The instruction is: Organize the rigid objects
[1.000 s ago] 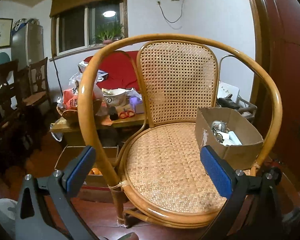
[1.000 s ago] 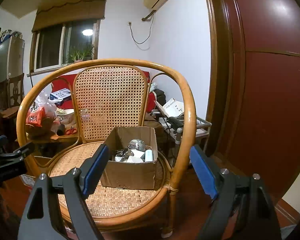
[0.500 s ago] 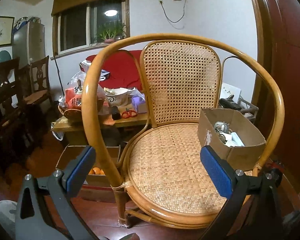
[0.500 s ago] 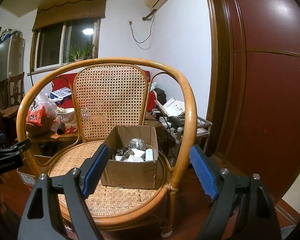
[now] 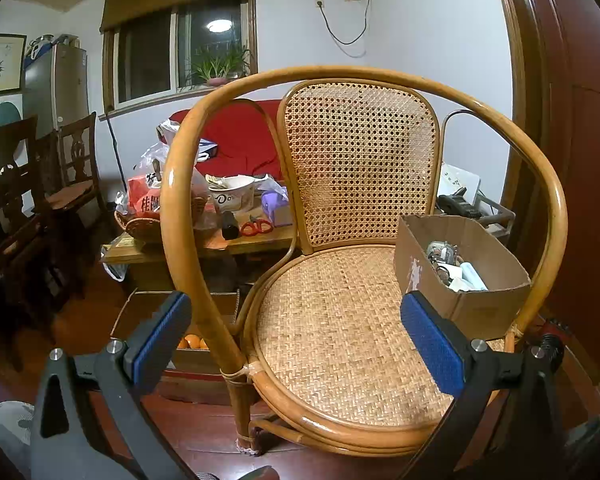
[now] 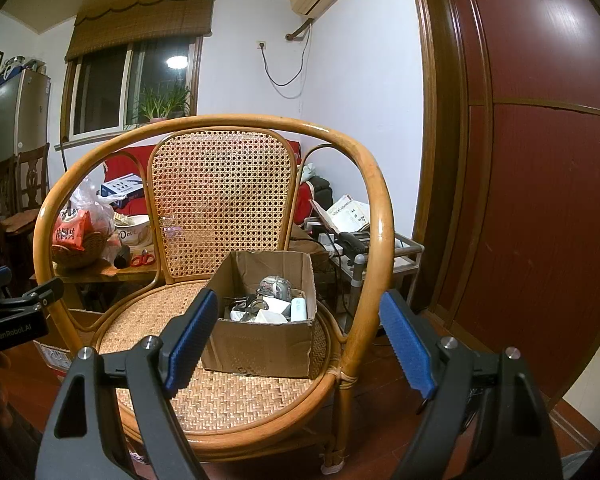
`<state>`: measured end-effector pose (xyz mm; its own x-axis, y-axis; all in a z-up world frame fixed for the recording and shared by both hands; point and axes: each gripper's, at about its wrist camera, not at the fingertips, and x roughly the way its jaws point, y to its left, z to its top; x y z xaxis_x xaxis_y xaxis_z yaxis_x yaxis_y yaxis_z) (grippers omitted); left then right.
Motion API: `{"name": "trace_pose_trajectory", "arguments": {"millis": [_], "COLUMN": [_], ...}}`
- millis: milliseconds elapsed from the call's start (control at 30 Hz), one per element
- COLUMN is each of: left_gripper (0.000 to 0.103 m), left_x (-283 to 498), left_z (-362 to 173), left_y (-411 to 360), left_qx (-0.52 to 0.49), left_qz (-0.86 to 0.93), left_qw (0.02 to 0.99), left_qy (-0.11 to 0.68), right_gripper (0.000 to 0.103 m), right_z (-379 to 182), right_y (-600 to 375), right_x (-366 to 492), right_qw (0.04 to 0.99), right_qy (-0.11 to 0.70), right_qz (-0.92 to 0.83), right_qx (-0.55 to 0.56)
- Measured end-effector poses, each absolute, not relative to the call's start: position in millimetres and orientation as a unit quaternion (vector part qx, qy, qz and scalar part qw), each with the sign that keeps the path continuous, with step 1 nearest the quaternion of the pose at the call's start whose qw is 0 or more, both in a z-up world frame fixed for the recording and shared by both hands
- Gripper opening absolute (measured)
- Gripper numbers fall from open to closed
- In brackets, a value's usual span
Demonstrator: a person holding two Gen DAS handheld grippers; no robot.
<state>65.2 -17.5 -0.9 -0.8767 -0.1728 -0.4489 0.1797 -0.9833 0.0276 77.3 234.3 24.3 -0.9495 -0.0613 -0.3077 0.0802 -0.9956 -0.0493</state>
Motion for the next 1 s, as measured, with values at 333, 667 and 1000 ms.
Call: {"name": "trace_pose_trajectory", "arguments": {"millis": [333, 667, 1000], "left_gripper": [0.103, 0.103, 0.103], "left_x": [66.0, 68.1, 68.7], "left_z": [2.3, 3.4, 3.8], "left_y": [-21.3, -14.9, -15.4], "left_qx": [0.231, 0.223, 0.221], "left_qz": [-0.972, -0.974, -0.975], "left_qw": [0.038, 0.023, 0.025], "left_qy": [0.034, 0.025, 0.026], "right_gripper": [0.088, 0.088, 0.088], "right_z": [21.6, 21.7, 22.3], "right_y": [231.5, 233.2, 234.1], "right_x": [76.5, 76.3, 77.2], "right_qw": [0.036, 0.037, 0.037], "right_qy": [0.032, 0.033, 0.034], "right_qz": [-0.987, -0.986, -0.986], "right_qx": [0.156, 0.159, 0.159]}}
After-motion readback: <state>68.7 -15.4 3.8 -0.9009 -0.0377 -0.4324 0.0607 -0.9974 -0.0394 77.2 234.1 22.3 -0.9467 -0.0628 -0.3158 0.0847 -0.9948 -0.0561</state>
